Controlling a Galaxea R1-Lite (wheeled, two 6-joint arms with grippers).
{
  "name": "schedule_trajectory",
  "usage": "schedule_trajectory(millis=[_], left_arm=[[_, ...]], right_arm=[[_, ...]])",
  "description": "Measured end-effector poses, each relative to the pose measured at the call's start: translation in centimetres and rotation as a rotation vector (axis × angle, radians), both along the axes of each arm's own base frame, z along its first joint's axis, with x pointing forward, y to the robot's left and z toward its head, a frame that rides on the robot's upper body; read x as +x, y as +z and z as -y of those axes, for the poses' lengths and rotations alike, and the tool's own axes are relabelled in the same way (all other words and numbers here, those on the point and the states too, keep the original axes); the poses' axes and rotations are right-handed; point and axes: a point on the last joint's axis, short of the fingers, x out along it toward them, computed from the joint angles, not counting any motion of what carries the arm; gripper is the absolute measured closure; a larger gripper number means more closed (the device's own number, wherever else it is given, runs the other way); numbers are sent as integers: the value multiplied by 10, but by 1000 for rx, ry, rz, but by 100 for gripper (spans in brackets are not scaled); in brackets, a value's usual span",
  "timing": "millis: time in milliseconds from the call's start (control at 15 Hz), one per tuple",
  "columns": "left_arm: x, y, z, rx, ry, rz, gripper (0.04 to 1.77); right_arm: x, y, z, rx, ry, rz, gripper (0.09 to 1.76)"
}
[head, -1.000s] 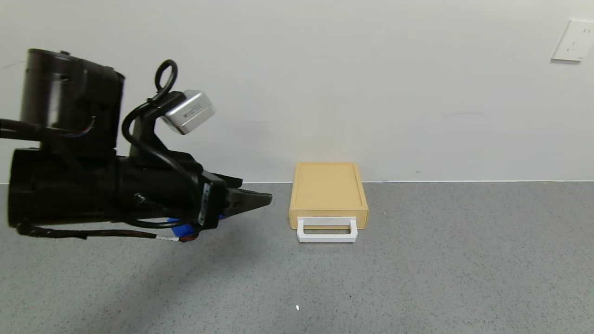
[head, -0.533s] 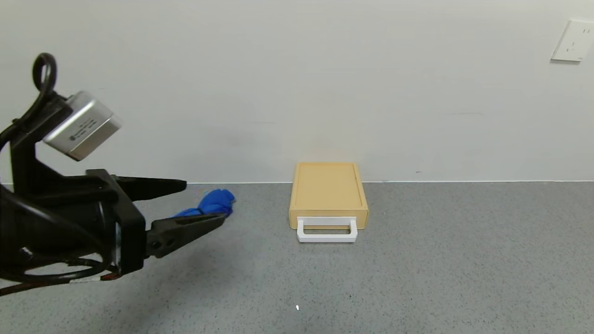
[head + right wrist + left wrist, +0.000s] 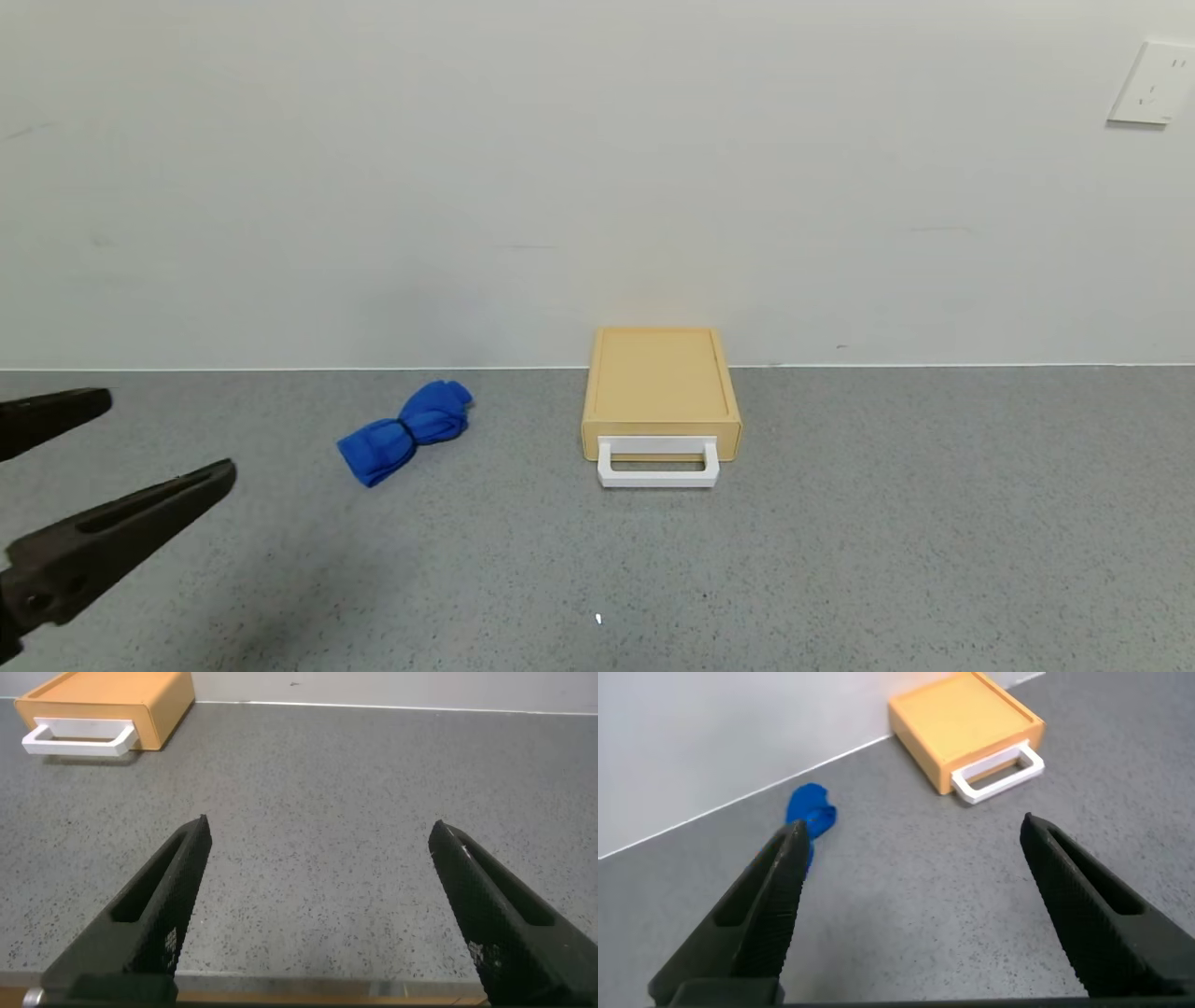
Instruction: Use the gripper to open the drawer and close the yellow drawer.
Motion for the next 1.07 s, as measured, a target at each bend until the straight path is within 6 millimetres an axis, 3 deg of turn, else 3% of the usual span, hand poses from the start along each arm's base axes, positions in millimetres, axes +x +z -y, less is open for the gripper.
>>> schedule_trajectory(millis=[467, 867, 1067], left_arm=[[-70, -29, -22, -75, 157, 144, 12], [-110, -44, -25, -98, 417, 296, 11], [-120, -62, -25, -103, 422, 321, 11]], right_arm=[[0, 0, 0, 0, -1, 0, 14], [0, 0, 0, 0, 0, 0, 14], [0, 0, 0, 0, -1, 0, 14]])
